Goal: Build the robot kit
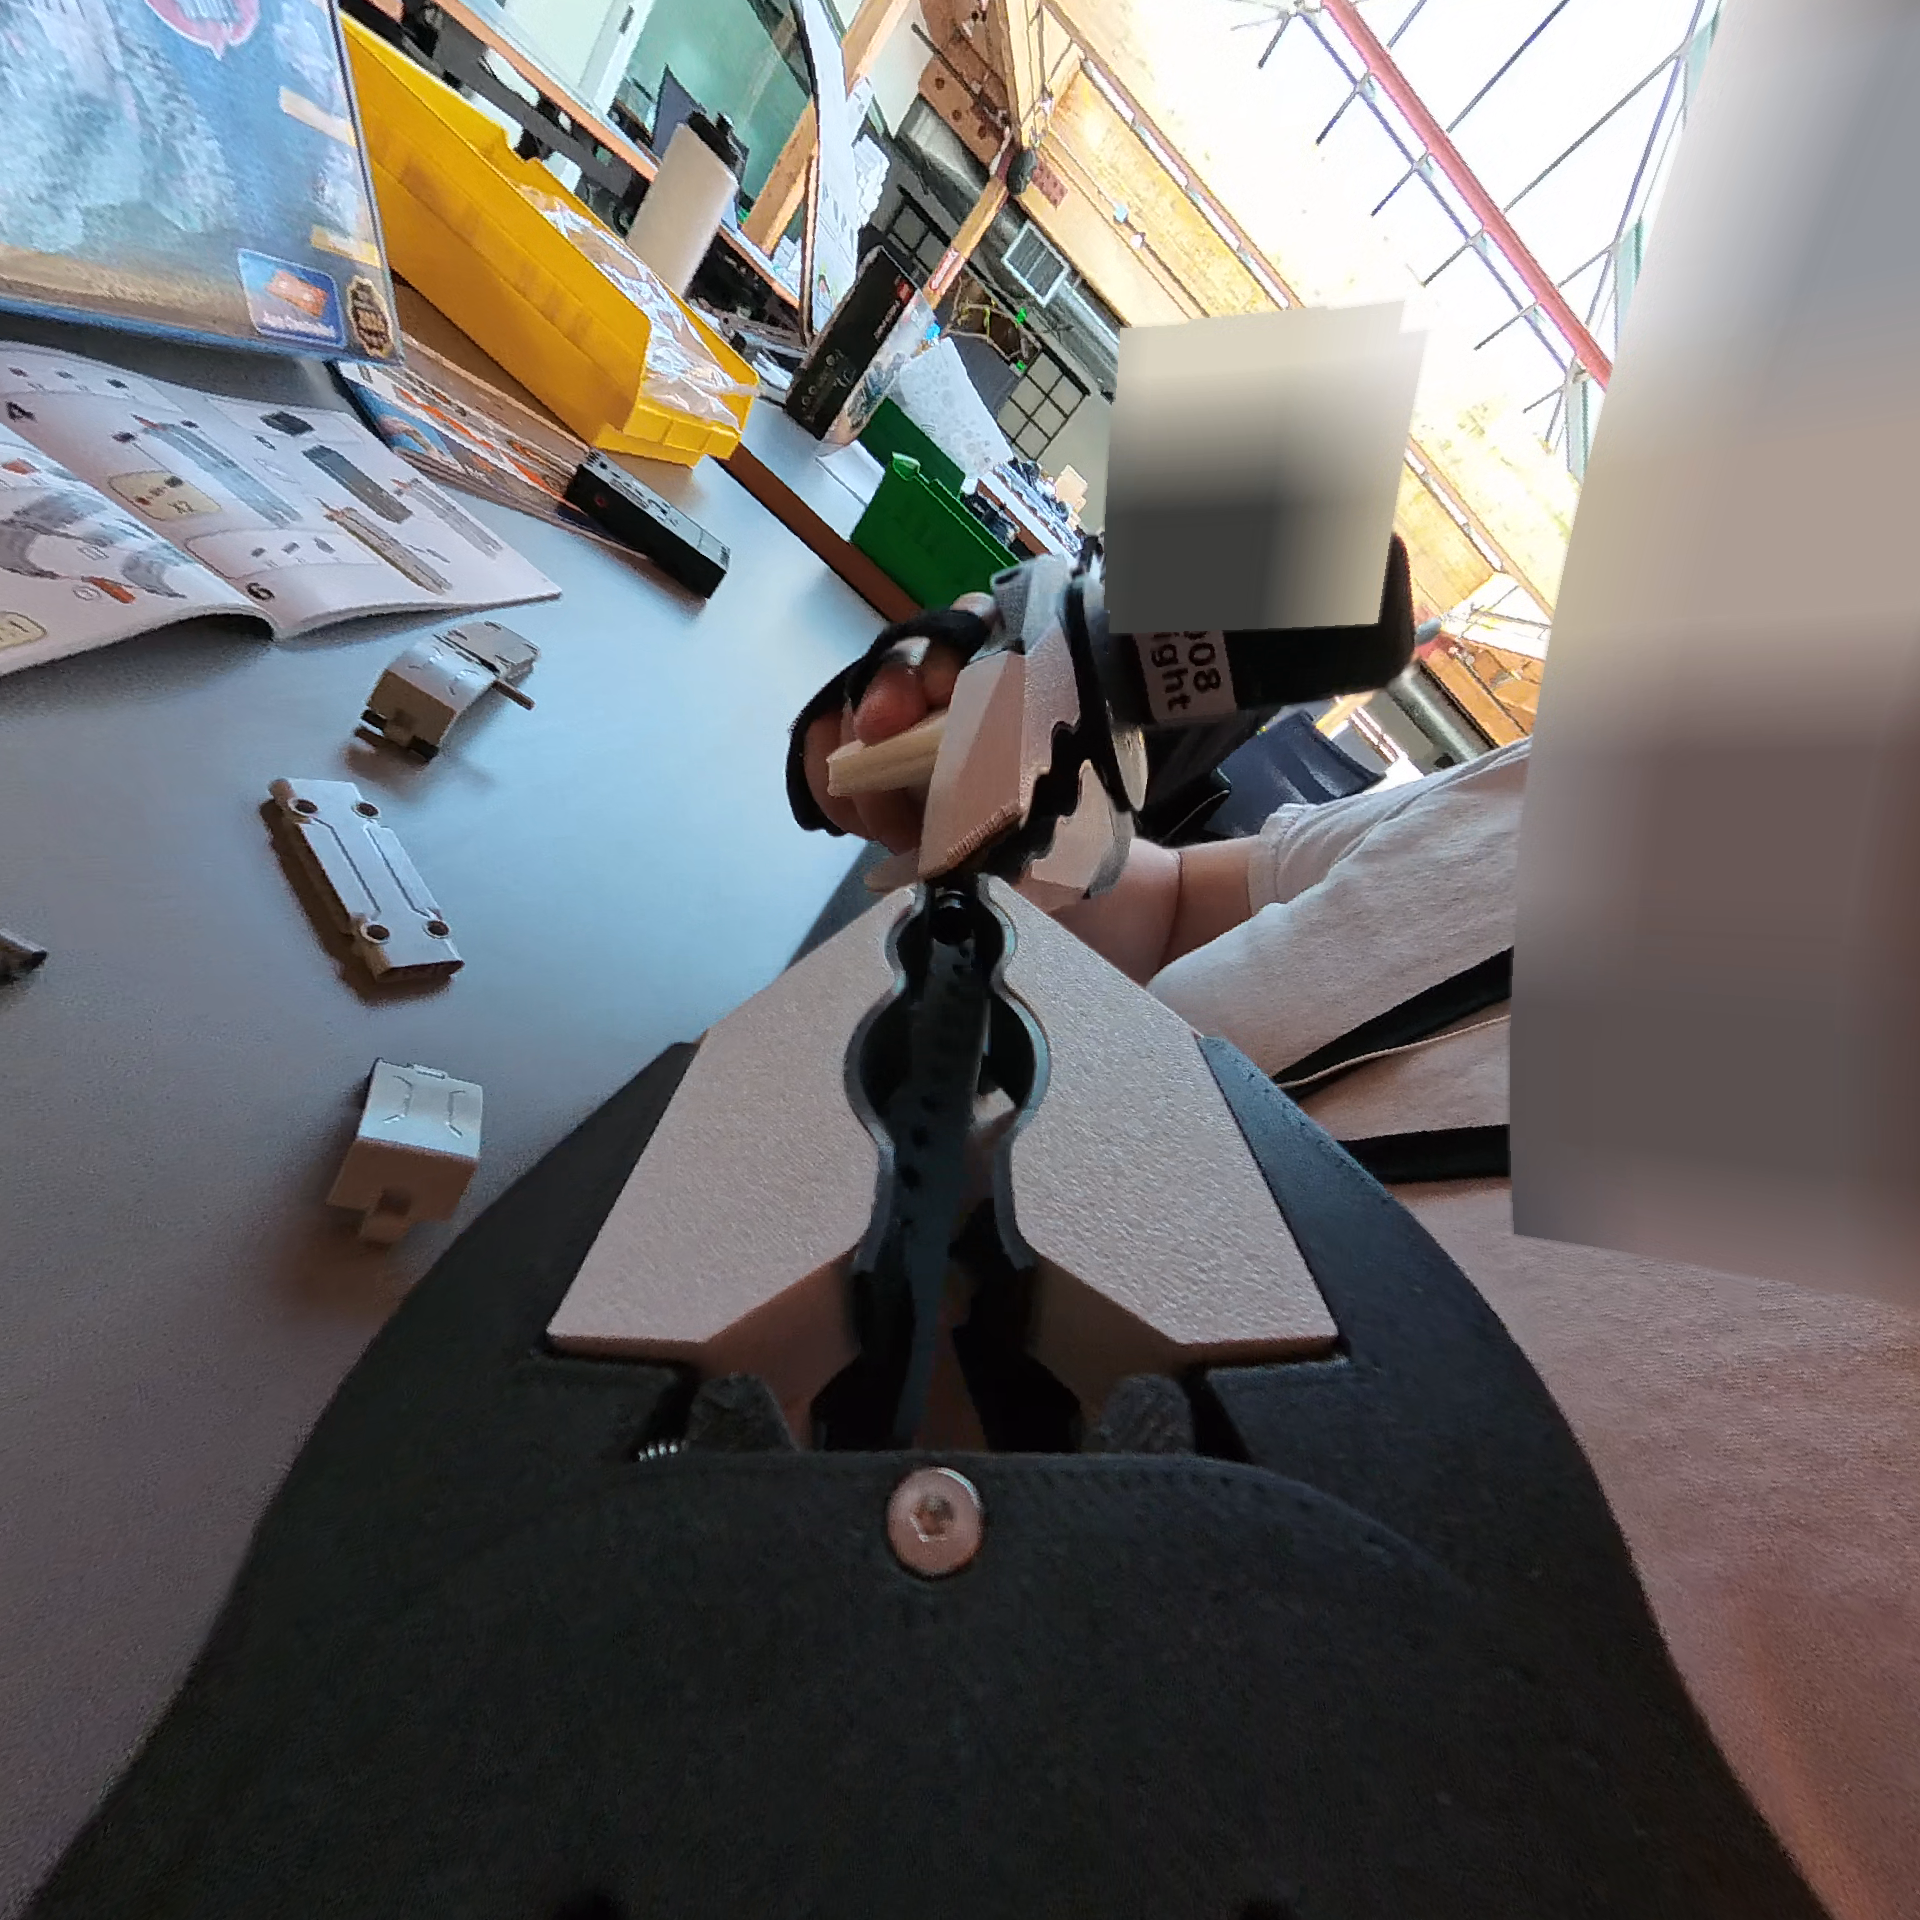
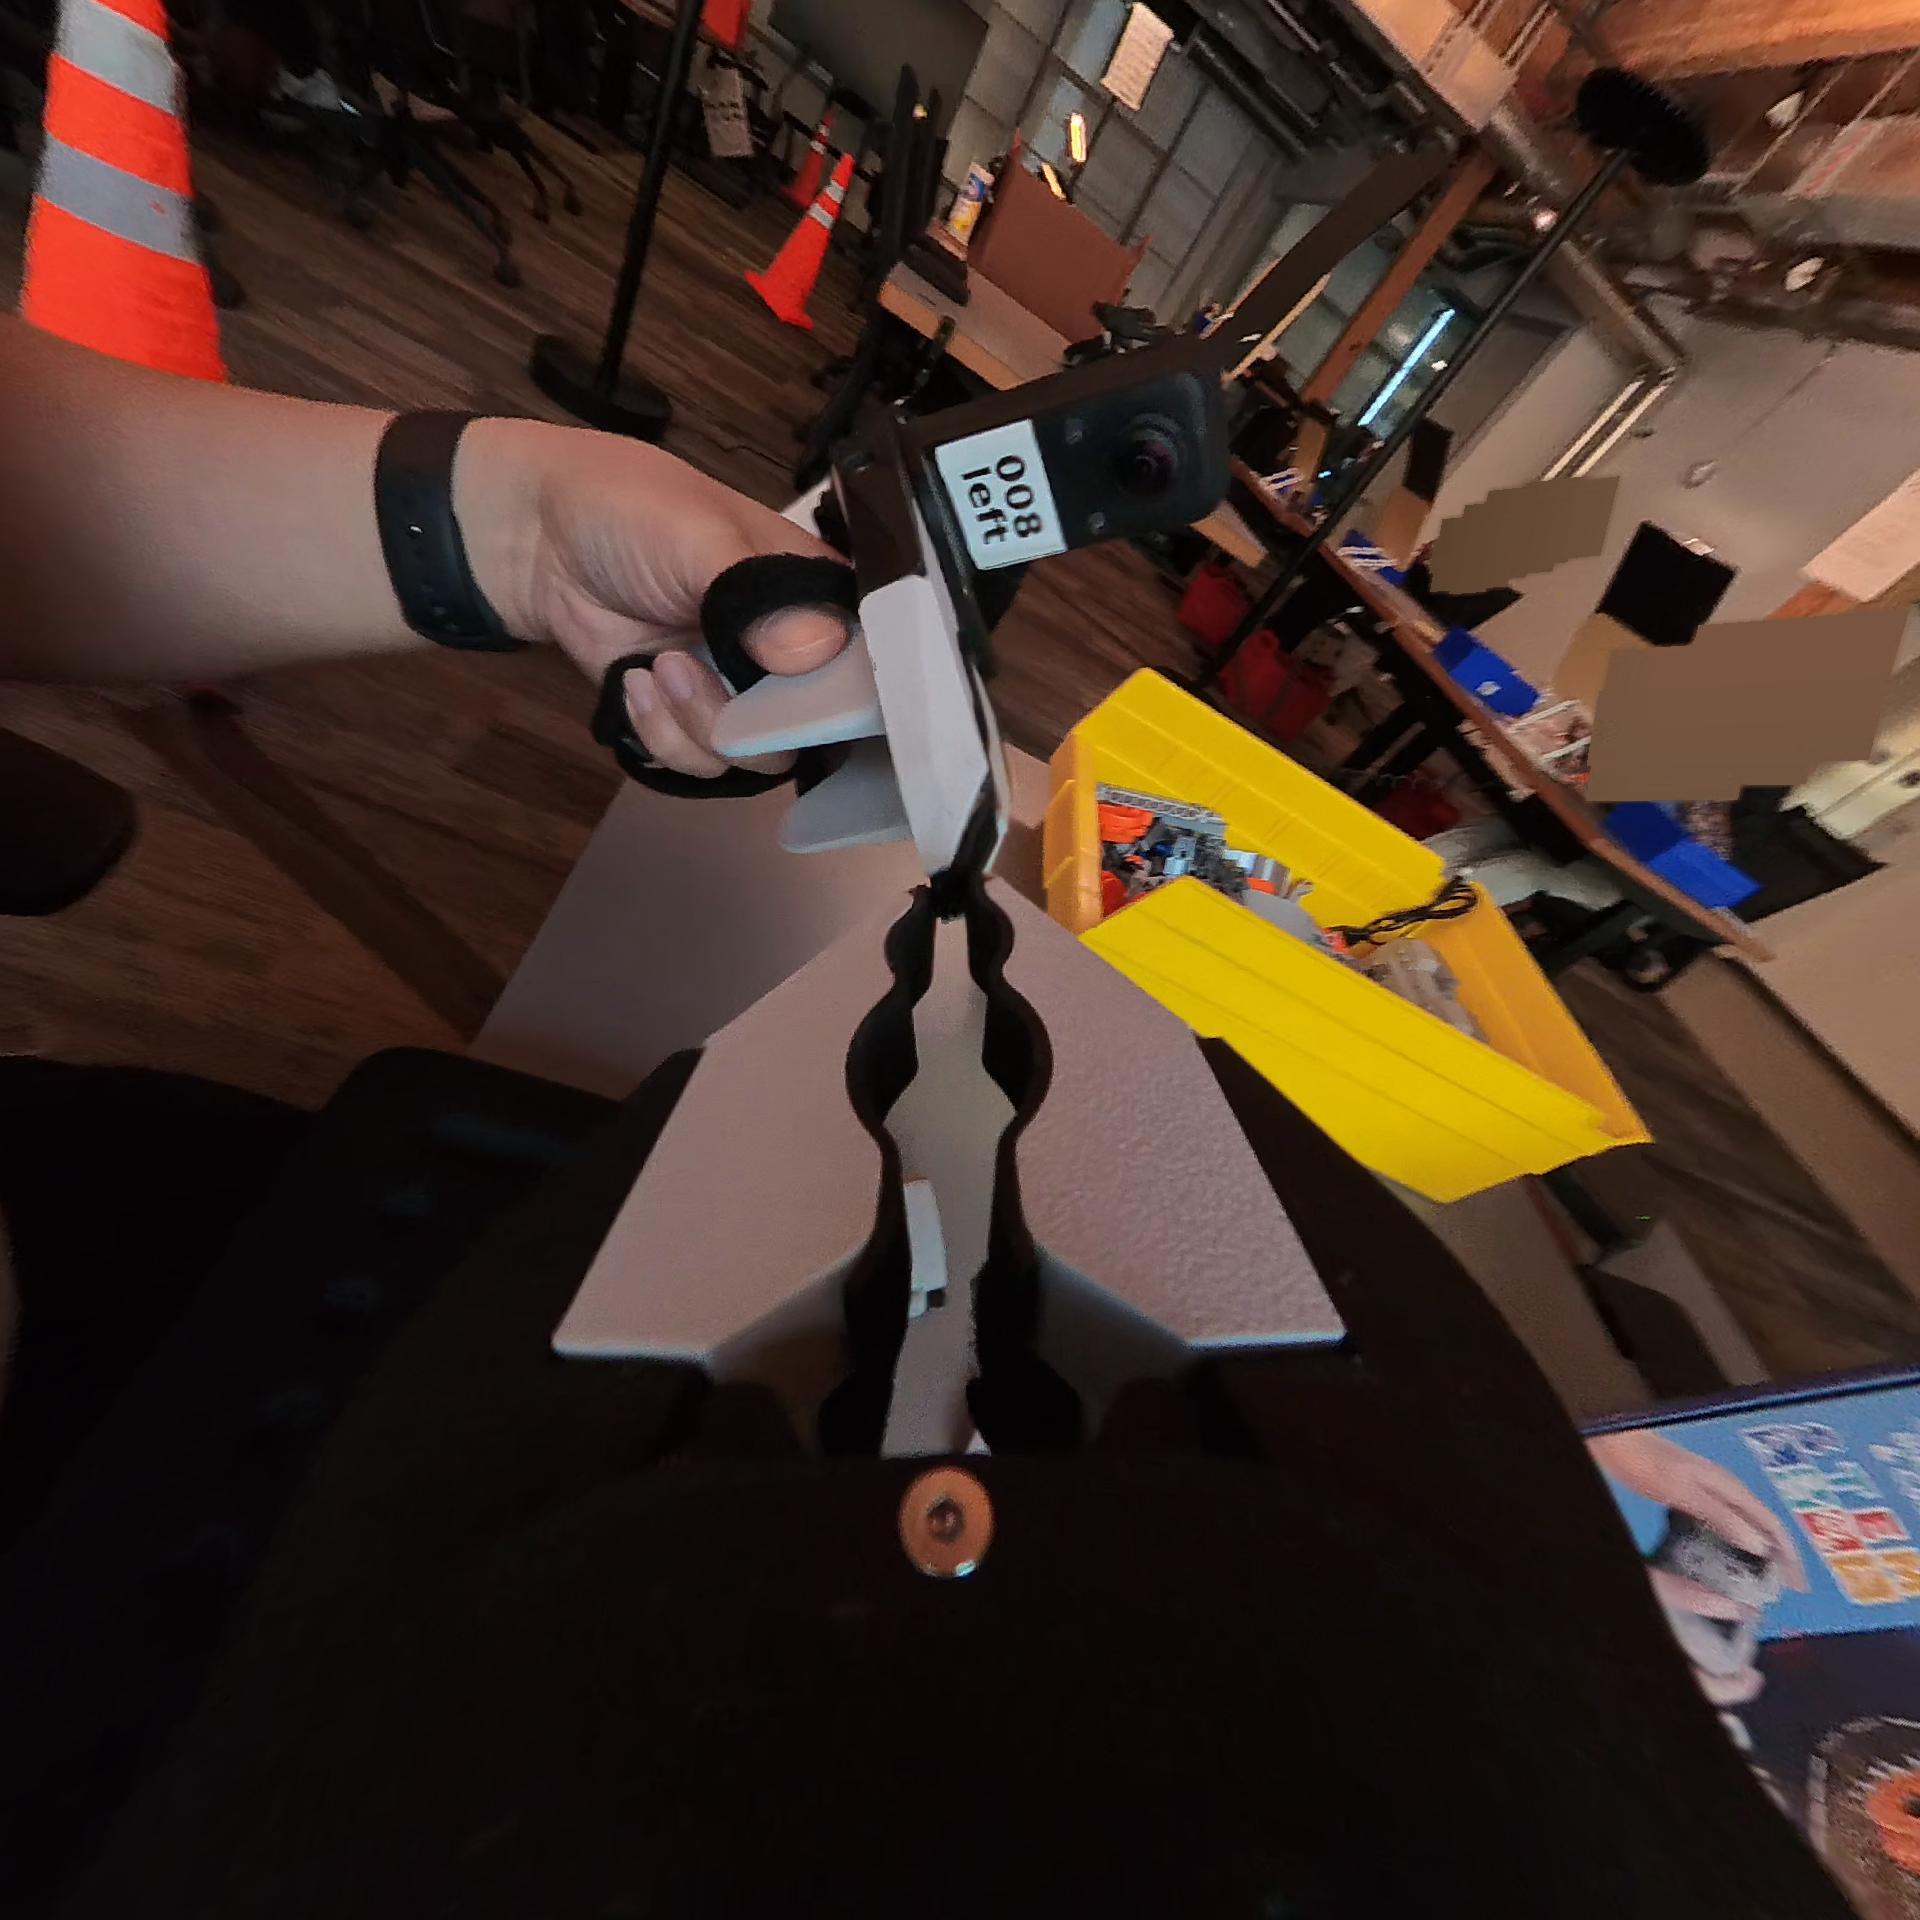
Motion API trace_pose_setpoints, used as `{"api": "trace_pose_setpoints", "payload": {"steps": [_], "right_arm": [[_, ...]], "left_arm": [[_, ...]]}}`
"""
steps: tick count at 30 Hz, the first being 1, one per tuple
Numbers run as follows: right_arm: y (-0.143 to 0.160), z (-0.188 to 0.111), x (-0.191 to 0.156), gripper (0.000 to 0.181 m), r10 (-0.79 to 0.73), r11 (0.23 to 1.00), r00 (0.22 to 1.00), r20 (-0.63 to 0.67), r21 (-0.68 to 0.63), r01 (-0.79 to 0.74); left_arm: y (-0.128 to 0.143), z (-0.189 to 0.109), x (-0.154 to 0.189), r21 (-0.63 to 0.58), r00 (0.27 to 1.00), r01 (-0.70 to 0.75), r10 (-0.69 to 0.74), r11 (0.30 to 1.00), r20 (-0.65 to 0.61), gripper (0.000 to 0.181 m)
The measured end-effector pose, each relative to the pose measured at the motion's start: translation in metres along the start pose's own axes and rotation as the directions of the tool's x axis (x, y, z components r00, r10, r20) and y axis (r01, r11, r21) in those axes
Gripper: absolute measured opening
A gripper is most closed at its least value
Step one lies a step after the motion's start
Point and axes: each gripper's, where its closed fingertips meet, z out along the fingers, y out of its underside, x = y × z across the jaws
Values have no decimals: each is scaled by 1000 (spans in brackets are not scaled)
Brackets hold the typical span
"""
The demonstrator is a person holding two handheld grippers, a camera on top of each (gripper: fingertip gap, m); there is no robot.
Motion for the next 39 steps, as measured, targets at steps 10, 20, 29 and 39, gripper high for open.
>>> {"api": "trace_pose_setpoints", "payload": {"steps": [10,20,29,39], "right_arm": [[2,-7,6,5,50,999,999,-1,0,-50],[70,-5,-2,3,138,966,990,7,-219,-134],[86,29,12,17,116,953,984,139,-295,-71],[150,109,59,22,161,916,829,535,-394,76]], "left_arm": [[-3,8,-3,-27,1000,-10,10,1000,27,1],[-25,-60,-42,140,966,-64,27,988,257,0],[10,-117,-91,-79,723,-158,170,984,669,15],[8,-108,-73,11,794,-163,125,987,594,10]]}}
